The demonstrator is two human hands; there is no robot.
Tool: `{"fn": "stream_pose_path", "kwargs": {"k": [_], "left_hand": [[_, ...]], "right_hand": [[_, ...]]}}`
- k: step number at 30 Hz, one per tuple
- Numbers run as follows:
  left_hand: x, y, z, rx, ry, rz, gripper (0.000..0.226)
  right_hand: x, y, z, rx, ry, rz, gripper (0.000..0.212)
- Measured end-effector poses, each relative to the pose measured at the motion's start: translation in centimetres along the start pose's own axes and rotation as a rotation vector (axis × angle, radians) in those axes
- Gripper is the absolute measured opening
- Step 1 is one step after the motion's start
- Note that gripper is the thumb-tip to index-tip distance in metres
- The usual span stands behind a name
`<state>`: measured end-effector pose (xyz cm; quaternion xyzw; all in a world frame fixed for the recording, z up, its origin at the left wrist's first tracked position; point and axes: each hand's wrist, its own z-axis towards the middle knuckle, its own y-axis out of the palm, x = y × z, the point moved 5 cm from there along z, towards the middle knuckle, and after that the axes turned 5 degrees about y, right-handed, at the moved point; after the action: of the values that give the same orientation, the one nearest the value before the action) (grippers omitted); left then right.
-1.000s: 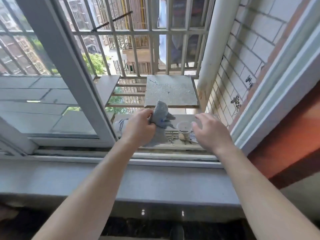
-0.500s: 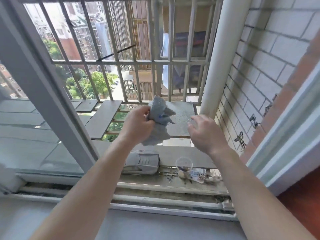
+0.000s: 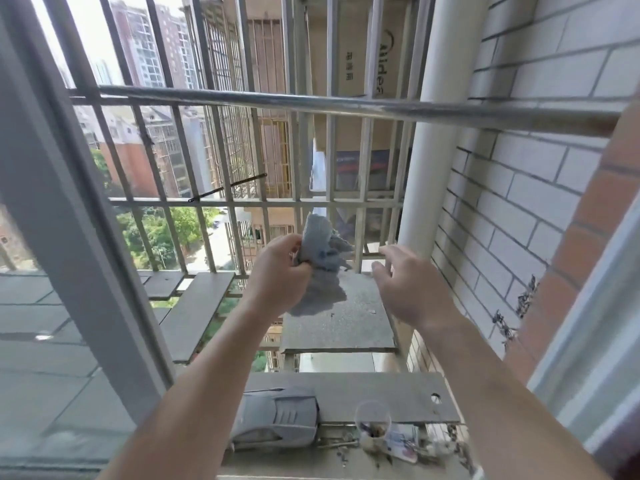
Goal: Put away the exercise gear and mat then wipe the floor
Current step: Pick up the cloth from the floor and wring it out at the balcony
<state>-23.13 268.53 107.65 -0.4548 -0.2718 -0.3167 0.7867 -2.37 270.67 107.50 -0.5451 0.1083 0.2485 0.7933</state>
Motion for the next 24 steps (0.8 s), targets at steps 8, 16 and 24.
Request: {"fn": "stream_pose_path", "kwargs": {"k": [8,16,24], "left_hand": [[0.9,-0.9,1.0,-0.007,0.003,-0.133,0.028],[0.6,-1.0,1.9,-0.02,-0.09,-0.342,0.018],[-0.9,0.9,2.2,-0.053,-0.14,-0.423,0.02]], "right_hand": [[-1.3,-1.3,1.0,0.056,0.0,-0.004,0.027],[-2.9,-2.0,1.4,0.044,-0.081,0.11,0.036],[-4.5,-1.7,2.3,0.051,-0.213,0.266,0.032]]}}
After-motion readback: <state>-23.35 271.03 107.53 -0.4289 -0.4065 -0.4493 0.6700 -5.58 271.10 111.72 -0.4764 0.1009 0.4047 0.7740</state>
